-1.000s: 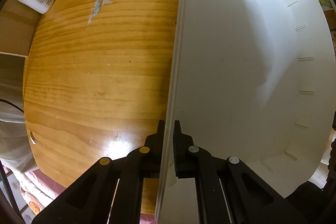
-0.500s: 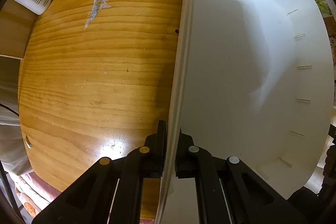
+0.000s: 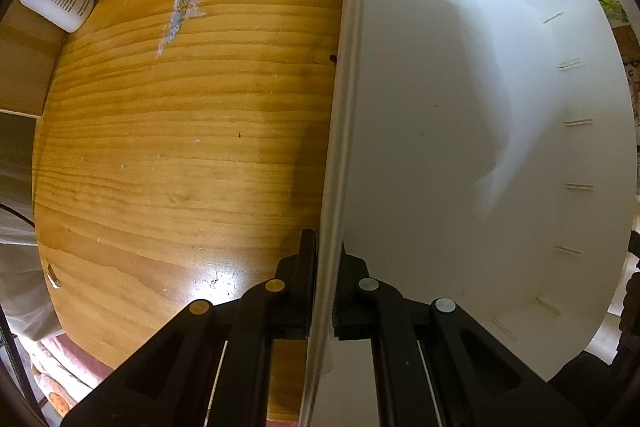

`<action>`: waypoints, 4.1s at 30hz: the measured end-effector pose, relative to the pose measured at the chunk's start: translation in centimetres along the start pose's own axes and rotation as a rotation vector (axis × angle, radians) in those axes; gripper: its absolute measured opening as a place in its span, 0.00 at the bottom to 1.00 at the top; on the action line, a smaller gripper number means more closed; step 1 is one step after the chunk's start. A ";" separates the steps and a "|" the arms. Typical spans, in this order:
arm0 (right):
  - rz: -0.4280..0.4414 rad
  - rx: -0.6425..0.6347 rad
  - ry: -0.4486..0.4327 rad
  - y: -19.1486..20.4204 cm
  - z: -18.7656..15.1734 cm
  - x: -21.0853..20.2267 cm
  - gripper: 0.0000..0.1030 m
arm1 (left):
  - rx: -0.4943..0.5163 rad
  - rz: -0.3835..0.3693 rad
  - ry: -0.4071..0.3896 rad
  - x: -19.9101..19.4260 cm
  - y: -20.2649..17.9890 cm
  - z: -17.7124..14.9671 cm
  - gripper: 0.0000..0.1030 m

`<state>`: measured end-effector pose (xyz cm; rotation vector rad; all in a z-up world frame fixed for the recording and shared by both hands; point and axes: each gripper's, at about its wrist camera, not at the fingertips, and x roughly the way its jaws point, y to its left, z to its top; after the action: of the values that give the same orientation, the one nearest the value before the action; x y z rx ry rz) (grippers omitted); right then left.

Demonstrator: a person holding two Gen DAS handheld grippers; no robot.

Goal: Organize rigid objects
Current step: 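Lift the white screened gadget off the desk with the right tool, then carry the white gadget over the white tray and open the right tool inside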

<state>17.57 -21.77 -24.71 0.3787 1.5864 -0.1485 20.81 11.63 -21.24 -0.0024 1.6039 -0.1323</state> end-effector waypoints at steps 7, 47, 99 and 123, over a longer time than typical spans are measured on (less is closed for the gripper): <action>0.138 0.040 -0.030 -1.5 -1.2 -0.7 0.95 | 0.006 -0.019 -0.021 -0.5 0.4 -0.4 0.05; -0.044 -0.130 -0.036 0.0 -2.0 -2.5 0.95 | 0.034 0.010 -0.027 -0.7 -0.6 -0.5 0.05; -0.123 -0.235 -0.141 0.9 -3.1 -4.2 0.91 | 0.043 0.028 0.004 0.7 -0.5 -0.6 0.06; -0.060 -0.459 -0.320 7.3 -5.3 -14.2 0.90 | 0.057 0.028 -0.002 0.9 -0.6 -0.9 0.06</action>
<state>15.06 -15.33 -9.40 -0.0510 1.2671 0.1060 19.84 11.04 -22.01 0.0638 1.5967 -0.1563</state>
